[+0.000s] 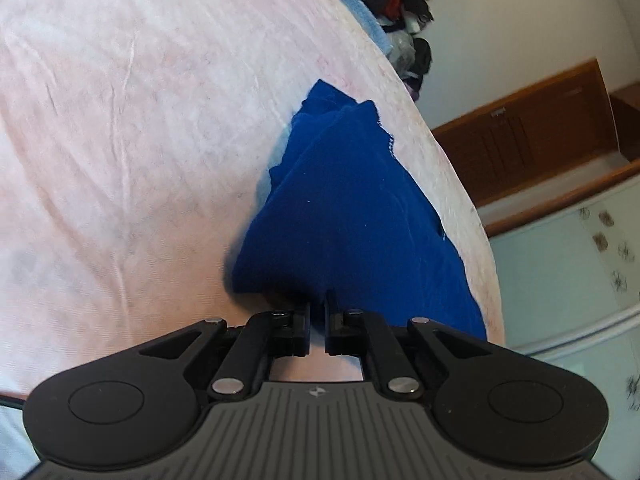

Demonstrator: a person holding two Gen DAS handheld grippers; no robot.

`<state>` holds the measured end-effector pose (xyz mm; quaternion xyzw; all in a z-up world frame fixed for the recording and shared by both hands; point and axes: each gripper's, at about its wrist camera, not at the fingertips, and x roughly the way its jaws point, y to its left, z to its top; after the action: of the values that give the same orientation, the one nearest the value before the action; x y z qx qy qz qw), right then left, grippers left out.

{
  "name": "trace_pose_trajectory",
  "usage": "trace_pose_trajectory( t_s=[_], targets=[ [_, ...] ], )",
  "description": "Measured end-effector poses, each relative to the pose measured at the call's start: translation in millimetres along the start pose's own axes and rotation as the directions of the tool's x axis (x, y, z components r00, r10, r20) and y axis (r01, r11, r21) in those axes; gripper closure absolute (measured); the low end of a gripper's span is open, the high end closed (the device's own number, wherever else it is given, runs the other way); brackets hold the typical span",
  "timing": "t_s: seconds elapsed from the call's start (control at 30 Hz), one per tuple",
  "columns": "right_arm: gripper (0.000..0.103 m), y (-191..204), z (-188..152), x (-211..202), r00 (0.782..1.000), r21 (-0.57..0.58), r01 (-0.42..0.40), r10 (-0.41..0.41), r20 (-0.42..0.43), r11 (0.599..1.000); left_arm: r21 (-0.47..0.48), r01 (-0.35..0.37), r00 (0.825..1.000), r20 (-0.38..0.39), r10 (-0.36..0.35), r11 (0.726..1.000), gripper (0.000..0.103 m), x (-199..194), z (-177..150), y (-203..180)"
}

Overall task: Fold small clothes
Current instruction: 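Release the sweater and pull both grippers back from it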

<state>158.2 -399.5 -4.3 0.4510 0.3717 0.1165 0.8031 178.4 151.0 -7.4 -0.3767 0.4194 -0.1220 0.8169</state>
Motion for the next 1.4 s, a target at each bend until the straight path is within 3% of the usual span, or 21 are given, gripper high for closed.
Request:
trace_pose_trajectory(
  t_s=[0.03, 0.1, 0.17, 0.23, 0.3, 0.33, 0.4, 0.53, 0.67, 0.77, 0.83, 0.87, 0.97, 1.07, 1.13, 1.2, 1.3, 1.4],
  targets=[
    [0.052, 4.6, 6.4, -13.0, 0.998, -0.046, 0.026, -0.024, 0.053, 0.999, 0.088, -0.033, 0.999, -0.009, 0.034, 0.996, 0.097, -10.4, -0.6, -7.8],
    [0.05, 18.8, 29.4, -26.3, 0.991, -0.177, 0.064, -0.041, 0.129, 0.982, 0.231, -0.094, 0.995, 0.059, 0.083, 0.968, 0.097, -31.2, 0.5, -27.0],
    [0.047, 38.5, 59.0, -8.0, 0.996, -0.286, 0.069, -0.051, 0.071, 0.956, 0.342, -0.133, 0.985, 0.148, 0.087, 0.93, 0.095, -41.4, 13.2, -50.6],
    [0.044, 54.4, 89.3, 29.7, 0.996, -0.348, 0.08, -0.085, 0.002, 0.934, 0.387, -0.163, 0.975, 0.206, 0.087, 0.908, 0.079, -32.6, 38.6, -68.0],
    [0.044, 68.8, 113.9, 71.4, 0.994, -0.379, 0.075, -0.098, -0.043, 0.922, 0.362, -0.198, 0.959, 0.262, 0.105, 0.911, 0.037, -10.1, 71.4, -75.6],
    [0.044, 73.8, 125.1, 91.1, 0.992, -0.384, 0.079, -0.112, -0.065, 0.92, 0.348, -0.218, 0.948, 0.296, 0.114, 0.912, 0.035, 2.0, 85.9, -77.6],
    [0.045, 84.1, 139.4, 128.3, 0.982, -0.409, 0.088, -0.148, -0.119, 0.908, 0.357, -0.232, 0.944, 0.308, 0.121, 0.905, 0.035, 29.8, 113.5, -83.5],
    [0.054, 84.8, 151.1, 170.3, 0.961, -0.424, 0.147, -0.23, -0.151, 0.894, 0.334, -0.128, 0.986, 0.142, 0.084, 0.934, 0.035, 88.5, 154.7, -81.2],
    [0.057, 77.7, 153.7, 176.7, 0.969, -0.374, 0.054, -0.139, -0.204, 0.926, 0.336, -0.117, 0.993, 0.073, 0.098, 0.935, 0.035, 122.0, 169.9, -74.9],
    [0.067, 72.3, 159.7, 184.5, 0.966, -0.348, 0.039, -0.124, -0.226, 0.937, 0.336, -0.083, 0.996, 0.005, 0.087, 0.938, 0.035, 141.4, 173.9, -74.6],
    [0.083, 68.3, 160.1, 189.1, 0.962, -0.356, 0.051, -0.142, -0.233, 0.933, 0.358, -0.08, 0.995, -0.022, 0.094, 0.93, 0.036, 151.5, 174.2, -76.5],
    [0.085, 66.7, 159.7, 190.3, 0.962, -0.365, 0.046, -0.139, -0.233, 0.93, 0.368, -0.102, 0.994, -0.008, 0.113, 0.924, 0.038, 154.5, 172.9, -78.0],
    [0.09, 70.3, 157.1, 188.9, 0.969, -0.394, 0.035, -0.127, -0.21, 0.918, 0.444, -0.204, 0.975, 0.014, 0.221, 0.872, 0.08, 166.2, 167.6, -83.9],
    [0.092, 82.0, 161.1, 179.9, 0.985, -0.404, 0.004, -0.074, -0.158, 0.915, 0.491, -0.219, 0.973, 0.044, 0.227, 0.843, 0.098, 163.7, 165.2, -94.0],
    [0.092, 88.6, 166.2, 174.2, 0.99, -0.395, -0.021, -0.037, -0.138, 0.919, 0.487, -0.221, 0.975, 0.093, 0.202, 0.845, 0.098, 152.1, 166.6, -101.3],
    [0.092, 87.6, 170.1, 176.3, 0.992, -0.401, 0.01, -0.061, -0.114, 0.916, 0.481, -0.233, 0.972, 0.128, 0.195, 0.845, 0.098, 146.8, 168.0, -102.6],
    [0.092, 67.4, 168.6, 191.2, 0.983, -0.374, 0.067, -0.126, -0.133, 0.925, 0.492, -0.267, 0.963, 0.095, 0.254, 0.829, 0.098, 159.5, 165.4, -93.6],
    [0.086, 55.1, 162.4, 193.5, 0.985, -0.318, 0.067, -0.114, -0.132, 0.946, 0.494, -0.287, 0.957, 0.107, 0.27, 0.821, 0.096, 164.3, 158.9, -88.2]
  ],
)
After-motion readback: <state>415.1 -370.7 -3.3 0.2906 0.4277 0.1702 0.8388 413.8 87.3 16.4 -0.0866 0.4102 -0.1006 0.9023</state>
